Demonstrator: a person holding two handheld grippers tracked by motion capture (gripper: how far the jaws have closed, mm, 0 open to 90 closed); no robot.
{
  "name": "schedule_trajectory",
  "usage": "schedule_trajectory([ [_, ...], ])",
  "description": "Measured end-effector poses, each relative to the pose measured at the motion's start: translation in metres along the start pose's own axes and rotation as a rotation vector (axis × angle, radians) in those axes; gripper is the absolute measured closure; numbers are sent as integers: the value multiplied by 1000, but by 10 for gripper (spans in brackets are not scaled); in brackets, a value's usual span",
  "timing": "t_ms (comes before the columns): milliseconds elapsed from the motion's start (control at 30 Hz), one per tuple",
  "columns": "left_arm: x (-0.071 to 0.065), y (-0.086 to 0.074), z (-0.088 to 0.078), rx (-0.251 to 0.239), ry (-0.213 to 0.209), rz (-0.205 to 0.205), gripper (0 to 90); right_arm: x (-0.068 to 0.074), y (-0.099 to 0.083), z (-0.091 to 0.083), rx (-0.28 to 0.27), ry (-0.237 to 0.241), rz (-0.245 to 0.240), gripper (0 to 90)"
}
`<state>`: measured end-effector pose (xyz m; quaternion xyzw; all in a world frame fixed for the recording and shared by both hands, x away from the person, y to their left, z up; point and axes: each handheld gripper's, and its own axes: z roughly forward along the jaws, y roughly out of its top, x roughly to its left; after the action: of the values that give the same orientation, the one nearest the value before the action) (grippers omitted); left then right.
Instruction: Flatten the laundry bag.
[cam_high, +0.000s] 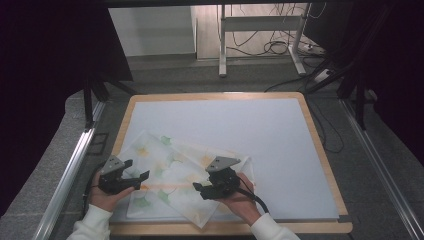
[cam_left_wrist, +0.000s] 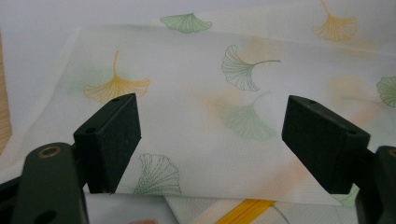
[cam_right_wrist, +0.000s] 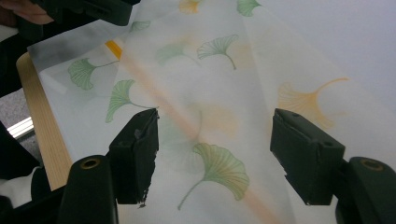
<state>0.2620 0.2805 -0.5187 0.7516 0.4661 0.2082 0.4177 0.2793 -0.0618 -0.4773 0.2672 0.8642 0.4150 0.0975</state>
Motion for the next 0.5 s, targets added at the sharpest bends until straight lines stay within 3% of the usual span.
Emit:
schedule_trajectory([
  [500,-1,0,0,1,0,3,192,25,10,33,58,76,-32,324],
])
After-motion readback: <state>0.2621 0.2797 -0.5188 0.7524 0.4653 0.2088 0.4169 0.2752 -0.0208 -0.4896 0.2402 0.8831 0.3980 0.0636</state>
